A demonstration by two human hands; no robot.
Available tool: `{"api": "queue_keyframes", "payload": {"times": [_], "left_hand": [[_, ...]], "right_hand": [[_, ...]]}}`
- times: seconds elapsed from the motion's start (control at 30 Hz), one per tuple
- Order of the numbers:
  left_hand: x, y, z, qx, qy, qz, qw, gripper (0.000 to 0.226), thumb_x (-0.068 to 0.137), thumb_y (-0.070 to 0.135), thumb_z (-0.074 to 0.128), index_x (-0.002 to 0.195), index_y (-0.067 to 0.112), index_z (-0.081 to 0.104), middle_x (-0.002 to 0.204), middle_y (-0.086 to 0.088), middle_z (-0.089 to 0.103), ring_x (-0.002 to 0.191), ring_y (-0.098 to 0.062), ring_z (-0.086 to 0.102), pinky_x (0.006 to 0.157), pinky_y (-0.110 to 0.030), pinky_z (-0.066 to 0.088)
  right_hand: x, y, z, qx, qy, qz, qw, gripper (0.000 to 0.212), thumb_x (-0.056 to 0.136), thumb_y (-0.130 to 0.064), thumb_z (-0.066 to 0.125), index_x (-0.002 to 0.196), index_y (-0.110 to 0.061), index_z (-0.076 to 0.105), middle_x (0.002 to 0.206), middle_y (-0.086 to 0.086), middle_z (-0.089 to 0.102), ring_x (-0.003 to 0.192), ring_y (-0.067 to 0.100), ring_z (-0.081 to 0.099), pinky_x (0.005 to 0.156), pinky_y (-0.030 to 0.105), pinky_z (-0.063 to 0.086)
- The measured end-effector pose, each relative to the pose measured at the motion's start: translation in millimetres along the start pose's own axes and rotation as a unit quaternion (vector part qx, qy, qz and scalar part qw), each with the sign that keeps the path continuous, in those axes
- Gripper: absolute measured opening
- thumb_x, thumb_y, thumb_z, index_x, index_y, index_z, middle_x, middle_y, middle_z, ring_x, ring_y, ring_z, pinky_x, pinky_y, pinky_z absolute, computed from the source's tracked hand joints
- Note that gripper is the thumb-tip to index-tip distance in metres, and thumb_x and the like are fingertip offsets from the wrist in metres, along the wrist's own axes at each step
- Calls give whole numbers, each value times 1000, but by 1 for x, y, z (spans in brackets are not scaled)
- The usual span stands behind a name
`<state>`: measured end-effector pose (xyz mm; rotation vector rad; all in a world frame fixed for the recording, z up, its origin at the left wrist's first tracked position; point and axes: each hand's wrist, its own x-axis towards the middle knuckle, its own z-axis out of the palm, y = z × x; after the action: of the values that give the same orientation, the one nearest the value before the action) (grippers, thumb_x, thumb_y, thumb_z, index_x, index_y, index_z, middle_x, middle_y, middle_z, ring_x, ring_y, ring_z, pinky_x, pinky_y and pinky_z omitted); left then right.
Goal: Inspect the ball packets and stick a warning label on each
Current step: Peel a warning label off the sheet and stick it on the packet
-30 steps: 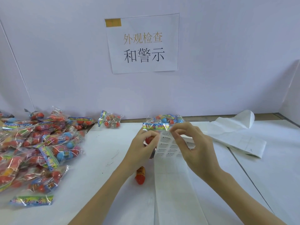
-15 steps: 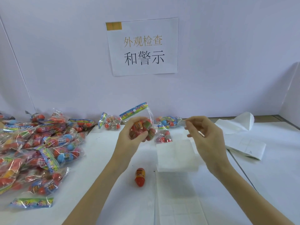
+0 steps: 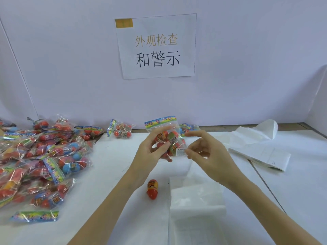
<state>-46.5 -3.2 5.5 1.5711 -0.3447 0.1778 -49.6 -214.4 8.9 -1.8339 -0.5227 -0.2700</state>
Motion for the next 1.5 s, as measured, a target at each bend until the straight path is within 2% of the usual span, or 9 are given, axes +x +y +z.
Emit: {"api": "queue_keyframes", "payload": {"times": [0.37, 0.63, 0.77, 0.87, 0.97, 1.1, 1.2, 1.37, 1.5], "left_hand": [[-4, 3, 5, 36, -55, -15, 998, 45, 105, 4, 57, 135, 37, 65, 123, -3, 68, 88, -20, 72, 82, -44, 63], [-5, 3, 7, 66, -46, -5, 997, 50, 95, 11, 75, 132, 43, 64, 126, 1, 67, 90, -23, 74, 81, -45, 65], [-4, 3, 5, 43, -55, 5, 998, 52, 96, 13, 74, 137, 41, 61, 127, -2, 68, 91, -24, 73, 80, -42, 63], [-4, 3, 7, 29, -54, 11, 998, 52, 95, 20, 76, 140, 41, 60, 123, 2, 70, 96, -27, 74, 80, -39, 63], [-4, 3, 7, 22, -66, 17, 997, 54, 95, 24, 75, 143, 41, 57, 125, 3, 70, 101, -27, 74, 81, -34, 62], [-4, 6, 3, 9, -69, 24, 997, 55, 92, 27, 75, 142, 41, 57, 122, 2, 71, 97, -24, 74, 82, -35, 62], [-5, 6, 5, 22, -67, 21, 997, 54, 93, 26, 76, 141, 42, 58, 125, 1, 69, 95, -26, 74, 84, -43, 64], [-5, 5, 6, 18, -89, 22, 996, 50, 99, 19, 71, 142, 41, 58, 123, 2, 71, 88, -25, 74, 79, -36, 62], [-4, 3, 9, 25, -78, 28, 996, 48, 99, 18, 71, 141, 39, 59, 128, 1, 69, 95, -30, 75, 78, -38, 63]], "right_hand": [[-1, 9, 3, -27, -7, 9, 1000, 47, 95, -14, 74, 127, -43, 55, 87, -9, 73, 81, 13, 74, 79, 19, 56], [-2, 5, 5, -42, 0, 15, 999, 44, 94, -18, 76, 129, -37, 56, 87, -13, 71, 81, 11, 71, 78, 22, 57], [-1, -4, 7, -27, 36, 77, 996, 35, 92, -44, 73, 123, -40, 60, 86, -10, 68, 77, 7, 66, 68, 20, 55], [-2, -9, 5, 21, -31, 128, 991, 38, 83, -61, 67, 110, -35, 70, 87, -6, 75, 76, 5, 70, 64, 19, 55], [-4, -11, 5, 108, -68, 142, 982, 22, 89, -43, 74, 96, -22, 78, 82, 1, 75, 74, 12, 70, 65, 20, 54], [-4, -15, -1, 220, -93, 207, 949, 24, 94, -39, 69, 96, -19, 81, 90, 6, 75, 78, 18, 72, 70, 20, 56], [-5, -16, 4, 209, -66, 196, 956, 33, 93, -45, 68, 95, -15, 80, 84, 8, 74, 73, 18, 71, 65, 21, 55], [-6, -18, 8, 198, -67, 183, 961, 29, 99, -39, 63, 81, -21, 76, 76, 5, 70, 67, 17, 66, 60, 19, 50], [-7, -16, 10, 167, -69, 175, 968, 41, 96, -46, 62, 96, -6, 72, 77, 5, 70, 69, 18, 68, 61, 23, 53]]}}
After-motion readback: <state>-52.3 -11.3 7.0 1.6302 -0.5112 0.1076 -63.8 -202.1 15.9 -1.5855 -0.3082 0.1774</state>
